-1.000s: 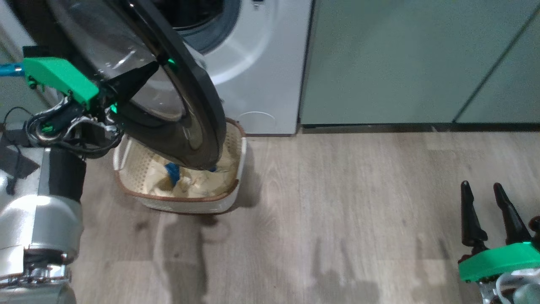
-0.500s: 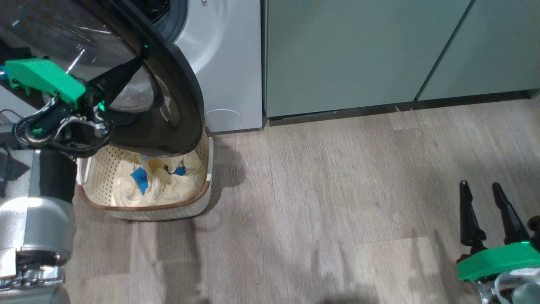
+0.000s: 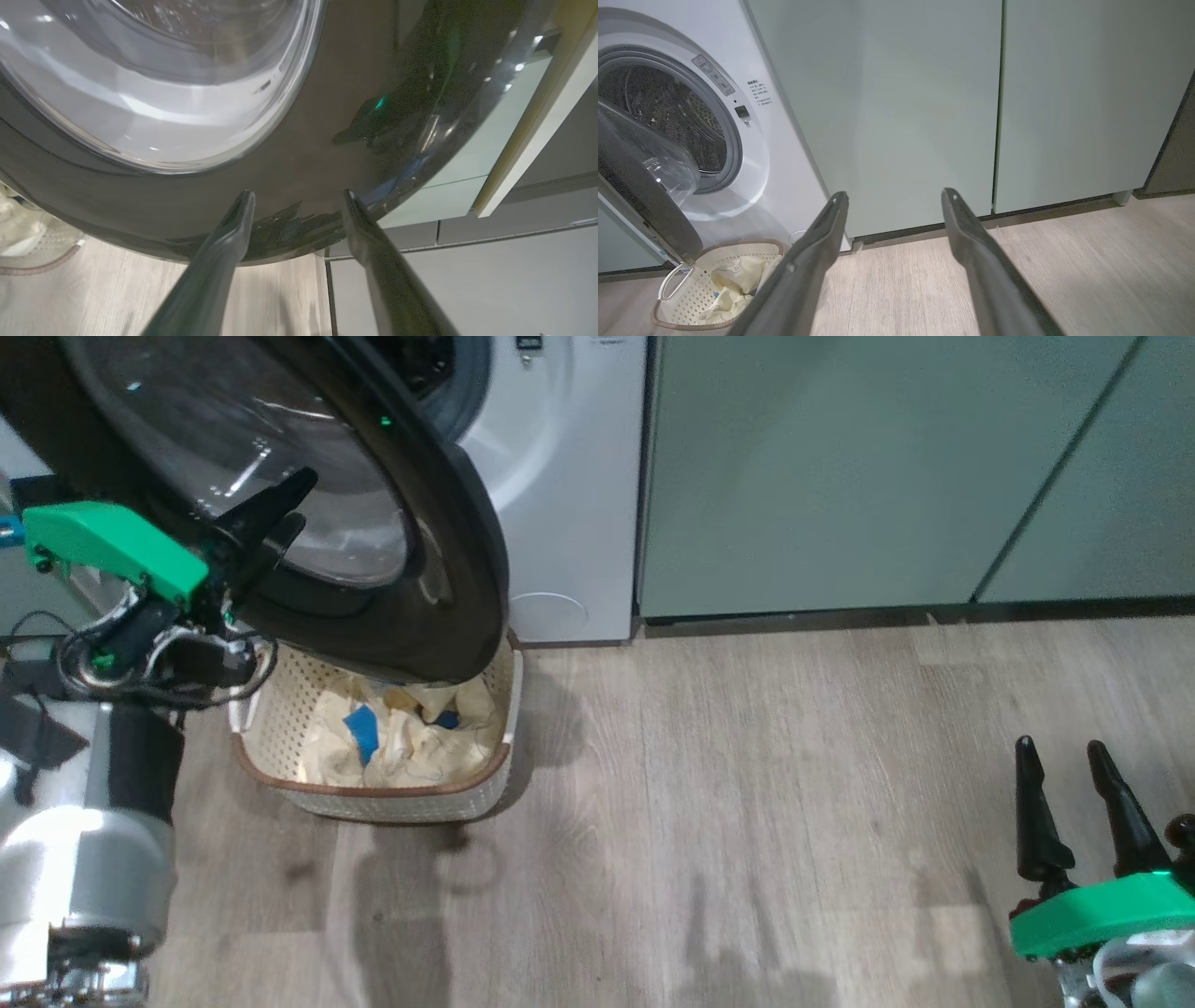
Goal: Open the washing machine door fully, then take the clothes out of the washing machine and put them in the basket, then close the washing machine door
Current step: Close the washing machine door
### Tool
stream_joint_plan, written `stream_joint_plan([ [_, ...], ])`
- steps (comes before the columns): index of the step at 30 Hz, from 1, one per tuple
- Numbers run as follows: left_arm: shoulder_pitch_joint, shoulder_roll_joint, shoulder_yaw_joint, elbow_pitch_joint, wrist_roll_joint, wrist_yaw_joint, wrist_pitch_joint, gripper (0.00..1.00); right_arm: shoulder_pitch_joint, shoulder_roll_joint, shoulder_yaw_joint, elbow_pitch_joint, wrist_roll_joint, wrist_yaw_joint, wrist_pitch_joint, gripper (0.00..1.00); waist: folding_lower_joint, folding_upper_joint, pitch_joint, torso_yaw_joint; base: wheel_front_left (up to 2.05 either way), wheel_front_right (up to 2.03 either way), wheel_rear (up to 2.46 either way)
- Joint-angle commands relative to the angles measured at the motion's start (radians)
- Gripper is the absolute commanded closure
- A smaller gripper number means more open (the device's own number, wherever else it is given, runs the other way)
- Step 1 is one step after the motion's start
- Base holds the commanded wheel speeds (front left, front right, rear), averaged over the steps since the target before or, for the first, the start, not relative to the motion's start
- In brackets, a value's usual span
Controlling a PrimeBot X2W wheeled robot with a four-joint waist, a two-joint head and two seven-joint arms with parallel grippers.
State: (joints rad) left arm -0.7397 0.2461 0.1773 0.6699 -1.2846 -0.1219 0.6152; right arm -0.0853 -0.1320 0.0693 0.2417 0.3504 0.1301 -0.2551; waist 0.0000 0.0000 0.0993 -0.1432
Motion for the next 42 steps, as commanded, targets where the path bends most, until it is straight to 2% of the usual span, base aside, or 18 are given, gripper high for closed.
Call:
stream_joint_plan([
  [1, -0.003, 0.054, 0.014, -0.06, 0.009, -0.008, -0.028, 0.0, -0.003, -0.011, 0.02, -0.028, 0.0, 0.001, -0.007, 0.0, 0.0, 0.0, -0.012, 0.018, 0.0, 0.0, 0.0],
  [12, 0.194, 0.1, -0.096, -0.235, 0.098, -0.009, -0.244, 0.0, 0.008, -0.004, 0.024, -0.023, 0.002, 0.001, -0.007, 0.0, 0.0, 0.0, -0.038, 0.047, 0.0, 0.0, 0.0],
  [20, 0.367, 0.159, -0.264, -0.336, 0.162, -0.009, -0.557, 0.0, 0.023, -0.003, 0.027, -0.021, 0.005, 0.001, -0.007, 0.0, 0.0, 0.0, -0.06, 0.052, 0.0, 0.0, 0.0],
  [26, 0.433, 0.222, -0.402, -0.351, 0.204, -0.009, -0.777, 0.0, 0.032, -0.003, 0.026, -0.021, 0.006, 0.001, -0.007, 0.0, 0.0, 0.0, -0.071, 0.054, 0.0, 0.0, 0.0],
  [30, 0.453, 0.248, -0.47, -0.331, 0.244, -0.009, -0.864, 0.0, 0.039, -0.002, 0.026, -0.021, 0.005, 0.001, -0.007, 0.0, 0.0, 0.0, -0.079, 0.055, 0.0, 0.0, 0.0],
  [33, 0.464, 0.249, -0.463, -0.324, 0.307, -0.009, -0.876, 0.0, 0.041, 0.0, 0.024, -0.023, 0.003, 0.001, -0.007, 0.0, 0.0, 0.0, -0.083, 0.055, 0.0, 0.0, 0.0],
  [42, 0.557, 0.147, -0.268, -0.368, 0.565, -0.009, -0.877, 0.0, 0.047, 0.004, 0.015, -0.028, 0.002, 0.001, -0.007, 0.0, 0.0, 0.0, -0.088, 0.065, 0.0, 0.0, 0.0],
])
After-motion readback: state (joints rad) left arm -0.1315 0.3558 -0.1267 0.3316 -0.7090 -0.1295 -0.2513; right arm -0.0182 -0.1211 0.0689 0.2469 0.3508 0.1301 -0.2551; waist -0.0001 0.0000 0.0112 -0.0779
